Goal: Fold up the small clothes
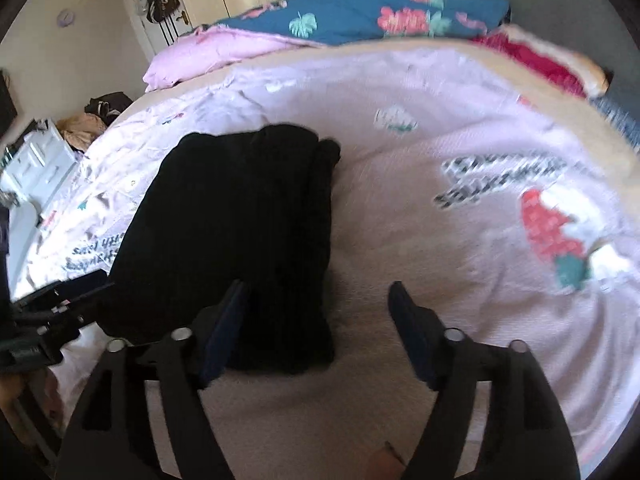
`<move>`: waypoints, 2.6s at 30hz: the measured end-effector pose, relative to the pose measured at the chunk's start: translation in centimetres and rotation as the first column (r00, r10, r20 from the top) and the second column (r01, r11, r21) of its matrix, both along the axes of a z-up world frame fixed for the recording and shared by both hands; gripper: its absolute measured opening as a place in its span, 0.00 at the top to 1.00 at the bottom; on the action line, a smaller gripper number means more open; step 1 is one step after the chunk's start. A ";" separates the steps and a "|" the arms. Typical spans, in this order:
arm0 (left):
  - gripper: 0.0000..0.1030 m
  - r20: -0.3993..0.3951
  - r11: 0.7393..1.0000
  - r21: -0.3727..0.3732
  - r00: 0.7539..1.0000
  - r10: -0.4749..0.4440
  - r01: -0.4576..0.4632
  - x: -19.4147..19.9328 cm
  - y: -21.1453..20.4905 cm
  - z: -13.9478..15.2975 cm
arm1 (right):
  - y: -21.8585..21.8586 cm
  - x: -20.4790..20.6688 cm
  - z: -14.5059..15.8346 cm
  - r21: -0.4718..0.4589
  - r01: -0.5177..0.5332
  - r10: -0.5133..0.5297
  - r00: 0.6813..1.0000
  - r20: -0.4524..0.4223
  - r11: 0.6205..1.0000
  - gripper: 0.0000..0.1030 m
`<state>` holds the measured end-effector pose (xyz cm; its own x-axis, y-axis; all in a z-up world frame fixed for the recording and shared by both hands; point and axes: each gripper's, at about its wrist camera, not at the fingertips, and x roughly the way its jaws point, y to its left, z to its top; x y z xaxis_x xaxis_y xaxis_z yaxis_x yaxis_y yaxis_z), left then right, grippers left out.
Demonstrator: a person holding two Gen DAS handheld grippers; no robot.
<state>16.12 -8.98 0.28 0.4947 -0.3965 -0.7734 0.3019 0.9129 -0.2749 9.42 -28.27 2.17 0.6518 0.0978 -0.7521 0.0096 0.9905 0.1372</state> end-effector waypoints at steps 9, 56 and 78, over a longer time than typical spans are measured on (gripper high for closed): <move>0.09 0.066 0.999 0.043 0.998 0.017 -0.020 -2.7 1.0 2.4 | -0.2 -4.2 3.8 -0.008 0.070 -0.068 0.988 0.140 0.998 0.04; 0.09 0.142 0.990 0.069 0.984 0.111 -0.121 -12.3 5.9 -0.7 | 6.1 -14.2 -1.8 -0.091 0.057 -0.042 0.987 0.155 0.994 0.04; 0.09 0.138 0.987 0.092 0.983 0.119 -0.133 -12.1 5.9 -0.7 | 5.4 -14.1 -1.8 -0.080 0.070 -0.058 0.988 0.142 0.994 0.04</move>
<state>4.03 -3.11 -0.43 0.6358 -0.2479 -0.7310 0.2101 0.9668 -0.1452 -4.71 -22.82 0.41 0.7537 -0.0074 -0.6572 0.0602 0.9965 0.0577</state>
